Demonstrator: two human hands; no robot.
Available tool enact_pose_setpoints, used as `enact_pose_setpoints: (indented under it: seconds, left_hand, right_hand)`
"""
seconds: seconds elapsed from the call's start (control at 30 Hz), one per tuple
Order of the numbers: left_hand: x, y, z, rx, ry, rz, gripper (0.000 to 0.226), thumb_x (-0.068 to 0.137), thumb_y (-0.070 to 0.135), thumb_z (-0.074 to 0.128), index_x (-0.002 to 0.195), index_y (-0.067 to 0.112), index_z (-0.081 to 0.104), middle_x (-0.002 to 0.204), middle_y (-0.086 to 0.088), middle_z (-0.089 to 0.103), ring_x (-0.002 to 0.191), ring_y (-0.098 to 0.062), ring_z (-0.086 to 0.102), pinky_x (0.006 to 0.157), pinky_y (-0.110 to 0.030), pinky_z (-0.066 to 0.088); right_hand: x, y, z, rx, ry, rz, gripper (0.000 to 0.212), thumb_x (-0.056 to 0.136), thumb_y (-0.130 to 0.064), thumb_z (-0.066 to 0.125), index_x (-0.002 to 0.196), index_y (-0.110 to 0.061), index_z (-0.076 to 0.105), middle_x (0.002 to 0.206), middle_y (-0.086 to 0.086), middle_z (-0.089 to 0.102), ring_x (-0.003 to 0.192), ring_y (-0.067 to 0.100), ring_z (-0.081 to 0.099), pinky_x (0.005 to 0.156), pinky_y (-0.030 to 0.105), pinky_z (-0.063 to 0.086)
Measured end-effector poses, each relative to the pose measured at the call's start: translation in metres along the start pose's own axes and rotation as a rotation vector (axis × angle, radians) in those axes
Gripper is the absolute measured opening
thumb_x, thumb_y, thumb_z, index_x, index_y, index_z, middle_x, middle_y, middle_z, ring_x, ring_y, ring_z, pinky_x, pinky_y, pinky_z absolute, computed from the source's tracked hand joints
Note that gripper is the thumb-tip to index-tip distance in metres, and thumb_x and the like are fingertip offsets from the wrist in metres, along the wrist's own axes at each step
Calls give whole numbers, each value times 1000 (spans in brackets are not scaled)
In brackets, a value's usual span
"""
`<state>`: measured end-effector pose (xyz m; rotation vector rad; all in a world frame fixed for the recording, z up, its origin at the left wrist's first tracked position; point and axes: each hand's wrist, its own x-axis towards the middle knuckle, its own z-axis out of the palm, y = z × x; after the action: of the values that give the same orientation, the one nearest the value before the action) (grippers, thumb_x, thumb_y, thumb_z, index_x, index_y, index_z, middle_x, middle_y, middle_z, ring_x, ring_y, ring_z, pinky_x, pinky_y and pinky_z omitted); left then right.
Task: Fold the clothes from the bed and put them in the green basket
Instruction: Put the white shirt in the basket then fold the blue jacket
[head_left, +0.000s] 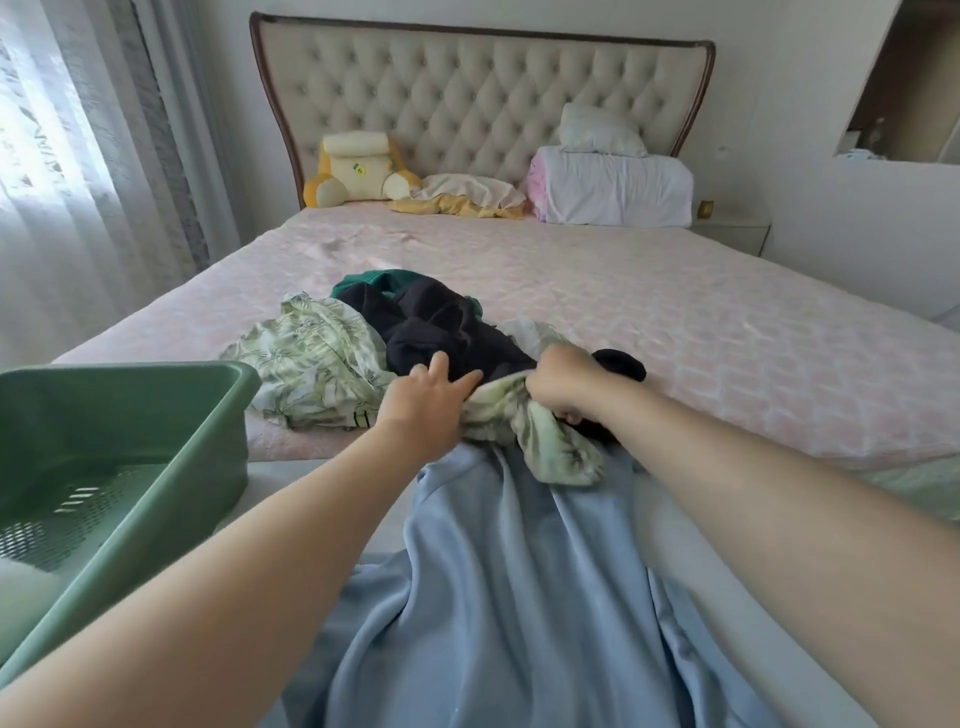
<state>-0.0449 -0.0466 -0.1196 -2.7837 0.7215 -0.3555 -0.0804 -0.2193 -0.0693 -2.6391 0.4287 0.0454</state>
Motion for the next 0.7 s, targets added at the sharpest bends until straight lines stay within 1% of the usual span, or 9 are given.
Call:
enact_pose_setpoints:
  seconds: [0.07,0.13,0.2,0.3,0.37,0.43,0.5,0.57,0.7]
  left_hand:
    - [17,-5,-14,-127,2,-94,13,94,18,50,106,22,53,113,-7,58,93,-27,59,65,-34,46]
    - [37,-16,-28,-344,23,-241,8,92,8,47,95,12,54,95,-8,63,78,-24,58,61,-32,45]
    - [55,-35,-45,-696,137,-360,28,91,3,48,119,6,51,87,-8,58,66,-18,52,50,-28,41]
    - [62,-56,-60,-1067,169,-312,84,89,-3,53,155,26,10,119,-18,57,65,-18,55,42,-24,39]
    - [55,-55,-54,-1022,171,-269,96,87,-8,53,157,34,1,158,-15,27,95,-25,61,46,-19,40]
    - [41,-45,-38,-860,278,-230,91,83,-15,46,156,30,15,163,-3,13,130,-28,44,66,-18,44]
    - [20,-31,-23,-685,451,-134,73,78,-15,45,142,19,41,146,-7,34,126,-26,43,84,-25,43]
    - [2,-16,-8,-559,545,-19,51,75,-11,47,117,15,57,118,-5,49,101,-20,49,78,-28,42]
    - [-29,16,11,-572,139,141,16,82,21,56,96,24,63,99,7,57,95,-23,62,70,-28,45]
  right_hand:
    - [17,-19,-11,359,30,117,18,96,-5,42,84,2,52,69,18,65,55,30,64,61,36,59]
    - [41,-35,-17,517,200,26,15,96,-9,50,102,-1,61,94,14,70,81,29,69,72,34,57]
    - [55,-51,-26,638,243,-168,50,94,-14,59,143,-15,49,139,8,54,123,25,56,88,30,49]
    - [59,-58,-31,506,192,-311,93,92,0,56,160,-37,4,169,-1,-7,146,26,32,75,23,48]
    - [55,-48,-24,285,214,-288,99,90,9,51,159,-38,0,165,0,-25,147,30,32,73,29,54]
    - [45,-33,-8,62,242,-223,88,89,4,55,158,-31,13,166,7,-14,142,36,35,88,38,52]
    - [33,-14,9,-179,311,-171,64,87,-12,63,142,-23,34,150,15,21,125,38,45,90,41,47]
    - [21,2,20,-273,276,-104,48,84,-31,67,124,-19,41,123,10,44,108,33,55,78,38,47]
    - [3,15,37,214,-66,150,14,94,-12,51,86,-4,58,72,11,64,57,26,60,49,26,44]
